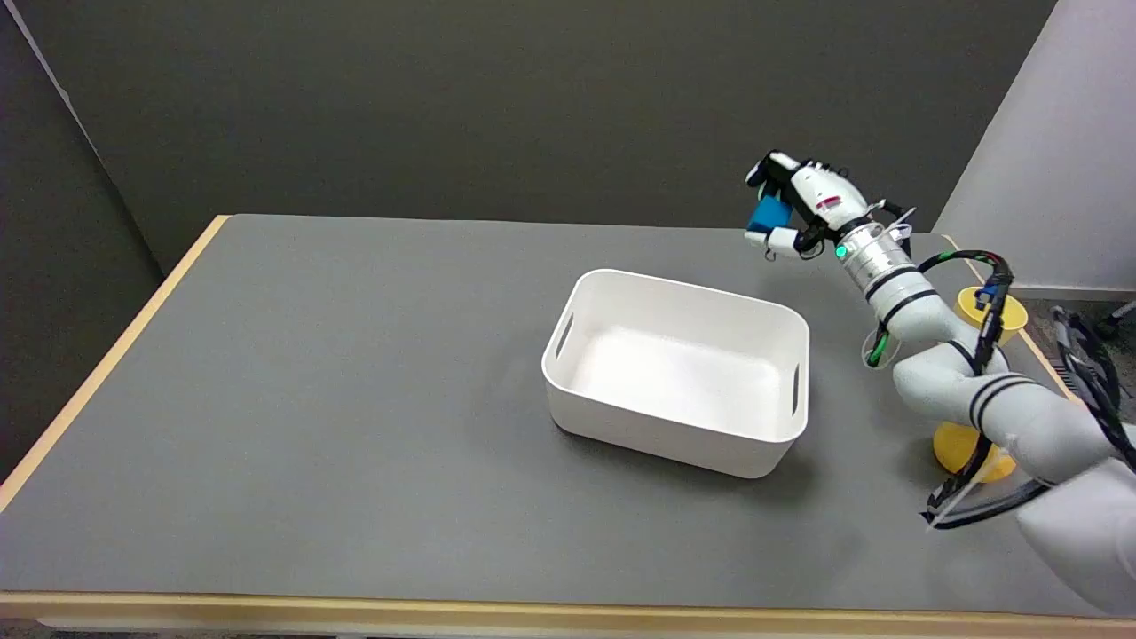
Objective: Place the cube into the white box.
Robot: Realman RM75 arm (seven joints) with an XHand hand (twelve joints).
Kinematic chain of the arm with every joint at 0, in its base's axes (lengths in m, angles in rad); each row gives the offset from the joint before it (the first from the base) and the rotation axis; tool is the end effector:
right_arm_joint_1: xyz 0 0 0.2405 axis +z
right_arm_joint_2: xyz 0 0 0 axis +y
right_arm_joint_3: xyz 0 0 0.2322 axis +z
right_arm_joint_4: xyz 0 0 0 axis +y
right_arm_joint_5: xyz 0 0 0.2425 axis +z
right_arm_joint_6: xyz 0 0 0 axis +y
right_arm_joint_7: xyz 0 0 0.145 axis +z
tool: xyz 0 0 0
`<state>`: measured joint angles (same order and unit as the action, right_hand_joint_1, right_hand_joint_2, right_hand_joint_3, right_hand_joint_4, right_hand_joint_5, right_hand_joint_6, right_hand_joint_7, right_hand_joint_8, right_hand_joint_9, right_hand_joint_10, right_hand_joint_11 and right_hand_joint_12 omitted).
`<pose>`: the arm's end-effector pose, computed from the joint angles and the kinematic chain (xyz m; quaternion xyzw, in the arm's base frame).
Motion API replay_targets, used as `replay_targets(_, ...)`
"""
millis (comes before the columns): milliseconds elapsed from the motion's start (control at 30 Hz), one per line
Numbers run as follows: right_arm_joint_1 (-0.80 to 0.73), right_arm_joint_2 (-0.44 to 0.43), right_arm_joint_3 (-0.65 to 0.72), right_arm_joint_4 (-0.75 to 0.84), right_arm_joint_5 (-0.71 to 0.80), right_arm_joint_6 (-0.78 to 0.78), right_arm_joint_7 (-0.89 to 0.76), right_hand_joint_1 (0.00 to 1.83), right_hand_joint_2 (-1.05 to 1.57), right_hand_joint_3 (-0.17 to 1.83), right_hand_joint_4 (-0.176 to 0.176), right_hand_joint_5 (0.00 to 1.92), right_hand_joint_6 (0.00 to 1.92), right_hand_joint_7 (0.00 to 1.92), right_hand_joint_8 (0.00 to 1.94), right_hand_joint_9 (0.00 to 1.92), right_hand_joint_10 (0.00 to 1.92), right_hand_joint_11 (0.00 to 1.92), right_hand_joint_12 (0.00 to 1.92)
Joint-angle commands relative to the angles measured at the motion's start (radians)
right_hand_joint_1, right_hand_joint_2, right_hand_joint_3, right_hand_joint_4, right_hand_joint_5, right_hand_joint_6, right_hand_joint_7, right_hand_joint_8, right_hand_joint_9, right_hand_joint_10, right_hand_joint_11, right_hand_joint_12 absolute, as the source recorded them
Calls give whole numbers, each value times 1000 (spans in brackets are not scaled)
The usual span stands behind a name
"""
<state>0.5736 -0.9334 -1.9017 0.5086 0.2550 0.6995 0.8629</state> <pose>-0.2321 -0.4417 0.4886 0.6681 -0.0555 0.1947 0.7160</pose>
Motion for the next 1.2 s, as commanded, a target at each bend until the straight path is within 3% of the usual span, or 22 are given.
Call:
replay_targets(33, -495, 101, 300, 656, 203, 318, -36, 1458, 1062, 507, -84, 297, 1177, 574, 1615, 603, 1878, 208, 1920)
replay_targets(133, -573, 106, 268, 739, 236, 388, -33, 1457, 1069, 498, -78, 305, 1187, 572, 1615, 599, 1885, 222, 1921)
replay_targets(233, -639, 96, 224, 799, 252, 436, -22, 1470, 981, 623, -64, 314, 1275, 624, 1581, 647, 1857, 321, 1921)
replay_targets(400, -682, 77, 149, 841, 271, 438, -21, 1480, 926, 677, -38, 364, 1274, 682, 1525, 691, 1812, 384, 1921)
replay_targets(567, -676, 48, 89, 839, 289, 378, -34, 1482, 914, 689, -28, 373, 1275, 691, 1520, 703, 1796, 372, 1921)
replay_targets(900, -652, -1, 12, 844, 286, 114, -127, 1485, 896, 713, -23, 386, 1268, 702, 1515, 716, 1787, 379, 1921)
replay_targets(1200, -652, -14, -81, 839, 286, 100, -155, 1486, 891, 719, -27, 391, 1259, 705, 1514, 720, 1784, 354, 1921)
